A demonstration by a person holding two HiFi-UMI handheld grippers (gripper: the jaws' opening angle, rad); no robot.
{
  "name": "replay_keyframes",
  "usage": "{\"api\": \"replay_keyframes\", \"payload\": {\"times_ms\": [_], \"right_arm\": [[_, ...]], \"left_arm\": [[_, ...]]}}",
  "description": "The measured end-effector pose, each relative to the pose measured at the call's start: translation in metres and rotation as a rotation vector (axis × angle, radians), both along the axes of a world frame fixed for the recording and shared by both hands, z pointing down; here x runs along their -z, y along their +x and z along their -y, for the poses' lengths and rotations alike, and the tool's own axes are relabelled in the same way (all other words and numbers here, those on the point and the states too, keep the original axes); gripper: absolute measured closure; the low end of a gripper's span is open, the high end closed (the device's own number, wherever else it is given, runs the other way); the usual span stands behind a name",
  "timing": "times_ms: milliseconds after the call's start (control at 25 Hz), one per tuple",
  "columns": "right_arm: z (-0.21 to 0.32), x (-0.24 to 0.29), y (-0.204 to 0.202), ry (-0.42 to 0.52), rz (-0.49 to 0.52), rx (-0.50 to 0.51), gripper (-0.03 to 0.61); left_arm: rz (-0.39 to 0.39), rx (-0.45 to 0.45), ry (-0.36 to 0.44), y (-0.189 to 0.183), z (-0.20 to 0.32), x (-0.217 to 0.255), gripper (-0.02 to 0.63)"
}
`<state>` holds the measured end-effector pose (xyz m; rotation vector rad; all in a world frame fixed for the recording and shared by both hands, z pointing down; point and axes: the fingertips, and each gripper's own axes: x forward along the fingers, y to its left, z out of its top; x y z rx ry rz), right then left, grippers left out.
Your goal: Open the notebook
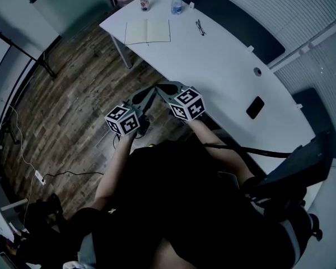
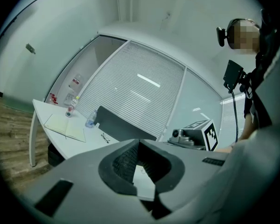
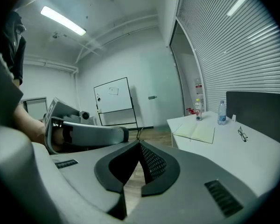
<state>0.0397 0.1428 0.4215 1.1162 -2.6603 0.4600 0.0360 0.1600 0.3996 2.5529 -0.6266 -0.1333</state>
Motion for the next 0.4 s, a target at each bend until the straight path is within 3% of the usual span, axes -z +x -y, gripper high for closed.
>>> {"api": "replay_keyframes", "payload": {"times_ms": [400], "right_arm": [[0.001, 0.003, -0.0052, 0.014, -0.018, 0.034, 0.56]], "left_arm": [[-0.007, 0.008, 0.022, -0.005, 0.0018, 0.0038, 0.609]]}}
